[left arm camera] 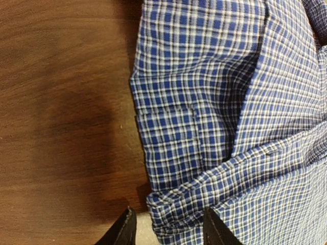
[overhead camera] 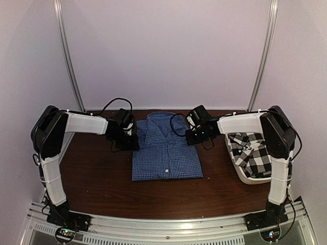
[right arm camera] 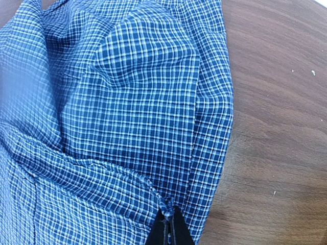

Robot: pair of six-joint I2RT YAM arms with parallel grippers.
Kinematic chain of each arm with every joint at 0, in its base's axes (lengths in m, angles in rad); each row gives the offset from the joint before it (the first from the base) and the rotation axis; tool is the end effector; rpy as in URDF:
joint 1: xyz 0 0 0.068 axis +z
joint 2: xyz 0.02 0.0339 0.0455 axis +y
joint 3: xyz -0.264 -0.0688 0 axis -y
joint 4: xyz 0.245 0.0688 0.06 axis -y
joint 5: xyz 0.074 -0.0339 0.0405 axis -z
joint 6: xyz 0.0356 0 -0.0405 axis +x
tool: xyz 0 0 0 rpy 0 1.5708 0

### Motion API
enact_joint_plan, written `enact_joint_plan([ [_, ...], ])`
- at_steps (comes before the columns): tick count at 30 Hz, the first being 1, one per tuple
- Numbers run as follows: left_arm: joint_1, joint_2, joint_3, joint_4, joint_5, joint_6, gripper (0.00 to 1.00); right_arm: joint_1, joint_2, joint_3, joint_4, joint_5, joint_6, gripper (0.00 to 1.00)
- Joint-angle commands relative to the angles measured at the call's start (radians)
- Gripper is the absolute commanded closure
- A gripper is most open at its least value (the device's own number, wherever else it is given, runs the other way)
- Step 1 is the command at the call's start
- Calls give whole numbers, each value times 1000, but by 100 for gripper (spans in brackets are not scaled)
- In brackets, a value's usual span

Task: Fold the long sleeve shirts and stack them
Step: Flatten out the square-folded shirt at the center of the board.

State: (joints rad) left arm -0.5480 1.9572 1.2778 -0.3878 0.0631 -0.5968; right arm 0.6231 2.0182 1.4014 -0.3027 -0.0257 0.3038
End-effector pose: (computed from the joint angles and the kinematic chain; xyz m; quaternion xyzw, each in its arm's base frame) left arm 0.3408 -0.2106 0.1548 -0.0158 0.9679 -0.1606 0.1928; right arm 0.3529 0.2547 0.1716 -0.1547 0.9347 0.1539 0.2807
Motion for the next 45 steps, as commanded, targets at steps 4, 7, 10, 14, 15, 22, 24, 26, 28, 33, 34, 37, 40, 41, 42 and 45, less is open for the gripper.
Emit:
enact_joint_plan([
  [4, 11, 43, 53, 54, 39, -6, 68, 16, -48, -12, -2, 7, 17, 99],
  [7, 10, 31, 58, 61, 66, 8, 83, 21, -57, -13, -5, 8, 17, 100],
  [10, 5, 5, 61, 55, 79, 23, 100, 25, -72, -12, -16, 10, 18, 100],
  [14, -22, -76, 53, 30, 92, 52, 100, 37, -130, -24, -38, -3, 19, 100],
  [15, -32, -103, 47, 25, 101, 58, 100, 40, -152, -35, -42, -13, 20, 100],
  [22, -123, -311, -70, -12, 258, 80, 100, 105, -369, -205, -80, -91, 35, 100],
  [24, -173, -373, -145, -16, 325, 77, 100, 146, -460, -291, -78, -133, 59, 100],
  [26, -235, -422, -229, -29, 382, 67, 100, 210, -550, -409, -72, -179, 92, 100],
  [28, -300, -462, -323, -38, 433, 46, 100, 293, -630, -510, -72, -203, 143, 100],
  [33, -366, -599, -564, -31, 480, -45, 100, 459, -825, -750, -85, -221, 352, 100],
  [34, -365, -633, -599, -33, 486, -58, 100, 478, -863, -781, -96, -219, 388, 100],
  [37, -365, -701, -646, -53, 516, -75, 89, 501, -962, -828, -129, -204, 447, 94],
  [40, -366, -739, -611, -110, 473, -69, 61, 501, -987, -787, -198, -151, 442, 67],
  [41, -365, -748, -592, -124, 450, -68, 58, 501, -981, -755, -223, -129, 428, 61],
  [42, -363, -752, -571, -137, 418, -68, 56, 500, -969, -709, -252, -103, 412, 55],
  [45, -334, -748, -496, -150, 361, -66, 53, 487, -913, -608, -313, -9, 367, 45],
])
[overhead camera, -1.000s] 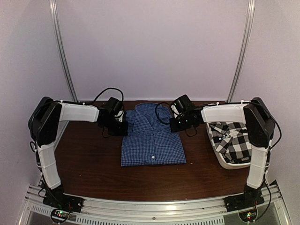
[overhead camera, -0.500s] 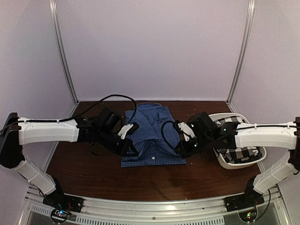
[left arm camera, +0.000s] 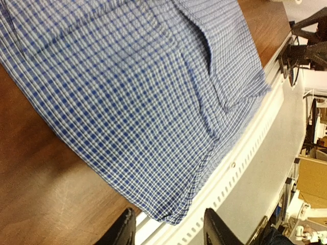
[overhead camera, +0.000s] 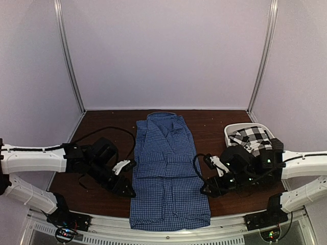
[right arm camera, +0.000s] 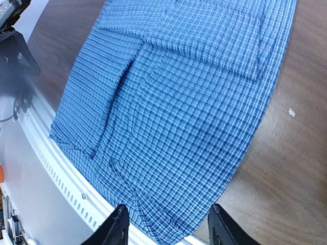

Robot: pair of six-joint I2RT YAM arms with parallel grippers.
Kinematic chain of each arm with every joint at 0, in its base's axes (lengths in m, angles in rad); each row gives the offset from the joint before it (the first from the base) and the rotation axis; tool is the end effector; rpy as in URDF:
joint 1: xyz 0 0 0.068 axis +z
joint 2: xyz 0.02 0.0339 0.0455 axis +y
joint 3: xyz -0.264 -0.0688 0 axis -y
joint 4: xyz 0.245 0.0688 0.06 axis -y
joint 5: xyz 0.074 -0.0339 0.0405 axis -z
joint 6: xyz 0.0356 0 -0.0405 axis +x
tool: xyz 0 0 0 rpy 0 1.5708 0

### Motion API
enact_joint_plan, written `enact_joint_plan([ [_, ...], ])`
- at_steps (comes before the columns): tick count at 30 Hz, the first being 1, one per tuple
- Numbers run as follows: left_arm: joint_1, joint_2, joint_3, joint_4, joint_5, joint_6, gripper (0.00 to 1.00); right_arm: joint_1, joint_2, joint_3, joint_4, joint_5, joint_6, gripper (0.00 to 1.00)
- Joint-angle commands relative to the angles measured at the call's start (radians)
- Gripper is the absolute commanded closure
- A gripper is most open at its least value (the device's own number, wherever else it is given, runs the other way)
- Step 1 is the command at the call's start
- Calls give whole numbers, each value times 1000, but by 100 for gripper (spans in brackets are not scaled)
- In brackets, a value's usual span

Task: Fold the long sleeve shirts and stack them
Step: Flatten out the square-folded shirt at the center of the board.

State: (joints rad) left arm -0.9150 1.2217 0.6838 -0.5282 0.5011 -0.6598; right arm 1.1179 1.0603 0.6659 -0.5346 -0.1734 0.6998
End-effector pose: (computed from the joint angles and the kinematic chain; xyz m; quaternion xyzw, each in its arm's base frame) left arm 0.1216 -0.1862 0.1955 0.1808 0.9226 -0.3408 0.0006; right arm 0.0844 0.1875 0.2177 -0.2229 0.9191 0.2984 0.1283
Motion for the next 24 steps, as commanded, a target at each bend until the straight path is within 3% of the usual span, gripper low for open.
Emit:
enact_joint_plan([
  [1, 40, -5, 126, -8, -97, -3, 53, -20, 70, 156, -88, 158, -46, 43],
  [8, 106, 194, 317, 19, -335, 53, 53, -99, 297, 285, 93, 231, -164, 39],
  [14, 203, 401, 417, 98, -397, 97, 54, -167, 504, 431, 184, 294, -239, 37],
  [24, 245, 612, 495, 196, -330, 113, 54, -193, 691, 571, 215, 313, -279, 34],
])
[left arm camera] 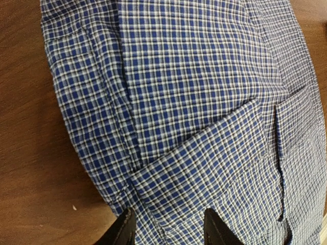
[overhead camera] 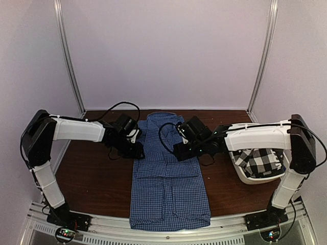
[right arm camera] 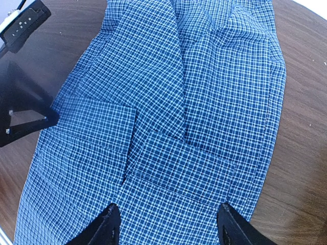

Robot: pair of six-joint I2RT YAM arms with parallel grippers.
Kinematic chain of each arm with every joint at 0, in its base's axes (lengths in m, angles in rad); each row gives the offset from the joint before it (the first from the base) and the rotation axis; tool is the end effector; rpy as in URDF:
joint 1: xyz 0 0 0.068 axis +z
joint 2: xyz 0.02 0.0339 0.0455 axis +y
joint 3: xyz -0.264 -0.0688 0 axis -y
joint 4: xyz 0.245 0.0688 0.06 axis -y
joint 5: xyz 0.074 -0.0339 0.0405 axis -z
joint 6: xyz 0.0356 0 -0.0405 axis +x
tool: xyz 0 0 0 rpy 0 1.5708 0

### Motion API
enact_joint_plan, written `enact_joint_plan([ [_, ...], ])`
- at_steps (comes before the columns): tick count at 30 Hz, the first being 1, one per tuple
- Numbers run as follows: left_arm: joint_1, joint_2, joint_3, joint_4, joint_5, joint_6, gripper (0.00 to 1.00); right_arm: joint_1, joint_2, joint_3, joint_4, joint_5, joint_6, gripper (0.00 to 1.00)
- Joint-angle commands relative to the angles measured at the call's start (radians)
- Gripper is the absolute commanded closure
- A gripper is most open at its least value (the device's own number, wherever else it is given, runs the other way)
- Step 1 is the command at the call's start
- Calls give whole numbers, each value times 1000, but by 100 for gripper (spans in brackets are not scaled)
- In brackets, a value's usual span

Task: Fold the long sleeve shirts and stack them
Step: Flatten out the square-folded shirt at the center of the board.

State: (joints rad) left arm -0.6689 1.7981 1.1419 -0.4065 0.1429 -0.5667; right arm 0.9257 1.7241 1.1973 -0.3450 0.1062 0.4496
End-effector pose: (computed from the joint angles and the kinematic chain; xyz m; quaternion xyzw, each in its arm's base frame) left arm 0.2819 -0.2293 0.1733 0.0672 0.9633 -0.2015 0.1643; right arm 0.2271 0.2955 0.2193 -0.2036 0.9160 0.1785 0.2959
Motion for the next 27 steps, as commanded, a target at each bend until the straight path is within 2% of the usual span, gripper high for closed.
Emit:
enact_joint_plan([
  [1, -1, 45, 39, 74, 27, 18, 54, -1, 34, 43, 26, 36, -31, 34],
  [5, -1, 65, 35, 86, 34, 16, 57, -1, 50, 49, 27, 49, -34, 34],
  [13, -1, 76, 38, 59, -24, 18, 56, -2, 86, 53, 36, 46, -35, 34],
  [18, -3, 88, 41, 76, 20, 27, 58, -2, 117, 68, 39, 48, -39, 34],
  [24, -7, 99, 58, 74, 43, 37, 68, -4, 163, 108, 39, 58, -45, 34],
  [27, -8, 100, 63, 74, 50, 38, 81, -5, 189, 132, 34, 59, -48, 33],
])
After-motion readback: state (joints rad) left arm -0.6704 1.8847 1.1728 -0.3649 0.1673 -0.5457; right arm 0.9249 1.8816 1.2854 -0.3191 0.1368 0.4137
